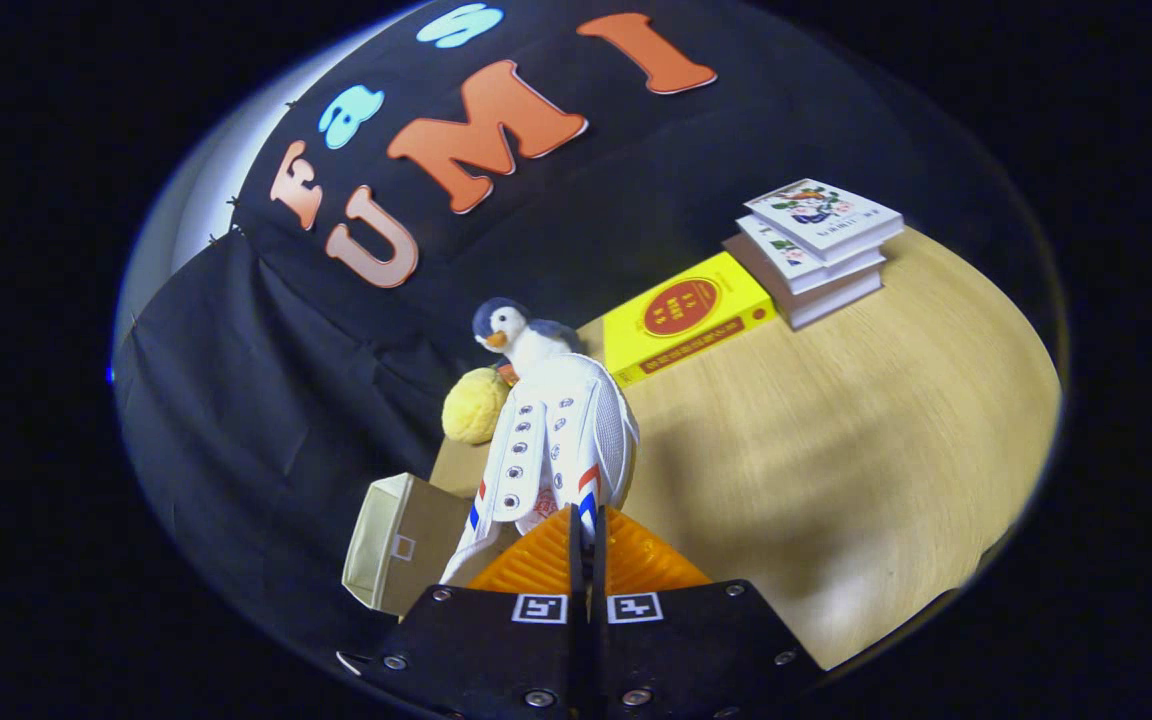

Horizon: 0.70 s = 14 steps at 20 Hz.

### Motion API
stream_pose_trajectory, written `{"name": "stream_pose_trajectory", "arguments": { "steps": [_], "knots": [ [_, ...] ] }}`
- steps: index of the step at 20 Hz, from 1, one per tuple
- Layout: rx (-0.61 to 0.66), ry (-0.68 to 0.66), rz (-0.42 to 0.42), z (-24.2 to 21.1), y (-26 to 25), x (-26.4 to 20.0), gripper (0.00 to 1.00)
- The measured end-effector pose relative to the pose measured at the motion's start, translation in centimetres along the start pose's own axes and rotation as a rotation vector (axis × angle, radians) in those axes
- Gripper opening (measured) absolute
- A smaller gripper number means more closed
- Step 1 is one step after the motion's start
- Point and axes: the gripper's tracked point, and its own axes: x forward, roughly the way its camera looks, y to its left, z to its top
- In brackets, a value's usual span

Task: Open the storage box then place both shoes into the box .Put the left shoe in first, then the right shoe, with the right side of both shoes facing outward in a uniform manner.

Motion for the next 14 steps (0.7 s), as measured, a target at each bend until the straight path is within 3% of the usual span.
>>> {"name": "stream_pose_trajectory", "arguments": {
  "steps": [8,14],
  "knots": [
    [-0.107,0.120,0.154,-4.6,17.4,7.0,0.00],
    [-0.166,0.220,0.161,-9.8,25.5,12.0,0.00]
  ]
}}
